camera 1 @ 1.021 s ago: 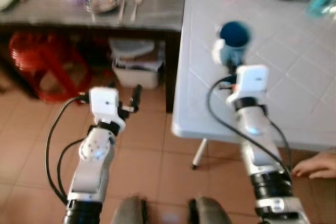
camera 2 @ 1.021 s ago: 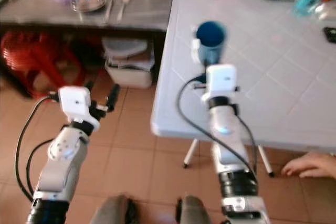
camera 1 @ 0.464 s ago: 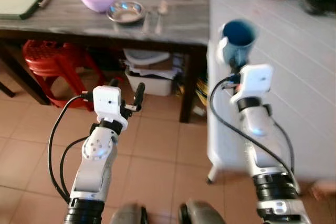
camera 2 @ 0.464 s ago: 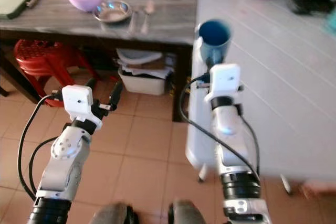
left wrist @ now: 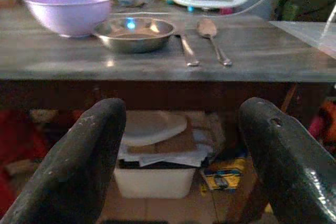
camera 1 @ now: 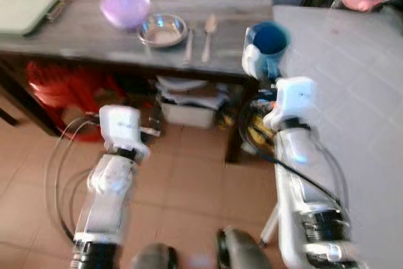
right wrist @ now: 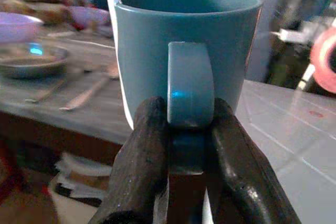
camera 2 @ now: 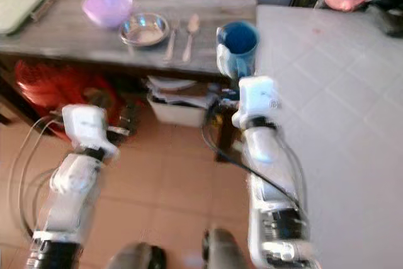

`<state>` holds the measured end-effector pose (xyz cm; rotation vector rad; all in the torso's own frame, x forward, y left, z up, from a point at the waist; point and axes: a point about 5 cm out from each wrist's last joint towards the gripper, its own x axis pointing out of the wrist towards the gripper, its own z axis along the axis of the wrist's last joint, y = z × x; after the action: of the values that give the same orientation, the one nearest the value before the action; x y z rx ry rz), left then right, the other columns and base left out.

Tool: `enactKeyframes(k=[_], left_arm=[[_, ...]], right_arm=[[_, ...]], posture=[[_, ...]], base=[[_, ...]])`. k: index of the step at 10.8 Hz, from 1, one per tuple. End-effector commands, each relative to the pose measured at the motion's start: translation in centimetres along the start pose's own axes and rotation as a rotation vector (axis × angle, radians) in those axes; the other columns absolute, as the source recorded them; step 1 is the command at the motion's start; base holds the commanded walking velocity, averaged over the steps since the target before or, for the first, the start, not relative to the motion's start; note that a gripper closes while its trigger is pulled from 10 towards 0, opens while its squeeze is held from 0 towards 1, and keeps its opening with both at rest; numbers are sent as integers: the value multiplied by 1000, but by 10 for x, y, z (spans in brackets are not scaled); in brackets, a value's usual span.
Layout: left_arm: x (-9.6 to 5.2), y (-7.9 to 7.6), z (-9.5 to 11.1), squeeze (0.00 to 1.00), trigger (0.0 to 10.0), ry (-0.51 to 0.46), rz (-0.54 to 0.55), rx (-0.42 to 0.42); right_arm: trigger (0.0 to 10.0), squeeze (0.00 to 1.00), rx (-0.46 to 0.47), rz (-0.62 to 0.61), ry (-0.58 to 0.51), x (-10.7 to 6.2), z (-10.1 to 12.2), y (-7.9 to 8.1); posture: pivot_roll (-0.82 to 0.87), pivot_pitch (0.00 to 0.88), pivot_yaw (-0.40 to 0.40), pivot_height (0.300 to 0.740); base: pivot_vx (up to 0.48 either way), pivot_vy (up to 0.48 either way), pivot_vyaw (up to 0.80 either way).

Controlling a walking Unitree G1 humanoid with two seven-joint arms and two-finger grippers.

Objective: Setting the table

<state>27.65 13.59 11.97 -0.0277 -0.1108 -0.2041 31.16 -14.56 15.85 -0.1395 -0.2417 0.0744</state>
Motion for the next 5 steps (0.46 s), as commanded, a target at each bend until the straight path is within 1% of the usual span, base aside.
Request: enactKeyframes(k=[1, 5], left_arm=[[-1, 7, 1, 0, 10000, -1, 21, 21], [-3, 4, 3, 0, 10000, -7, 11, 39]], right_arm=[[10000, 0, 21, 20, -45, 2, 11, 7], [10000, 0, 17, 29, -53, 3, 14, 7]], posture=[[-65, 141, 8, 740], [-65, 170, 9, 740]], base=[[364, 315, 0], [362, 315, 0]])
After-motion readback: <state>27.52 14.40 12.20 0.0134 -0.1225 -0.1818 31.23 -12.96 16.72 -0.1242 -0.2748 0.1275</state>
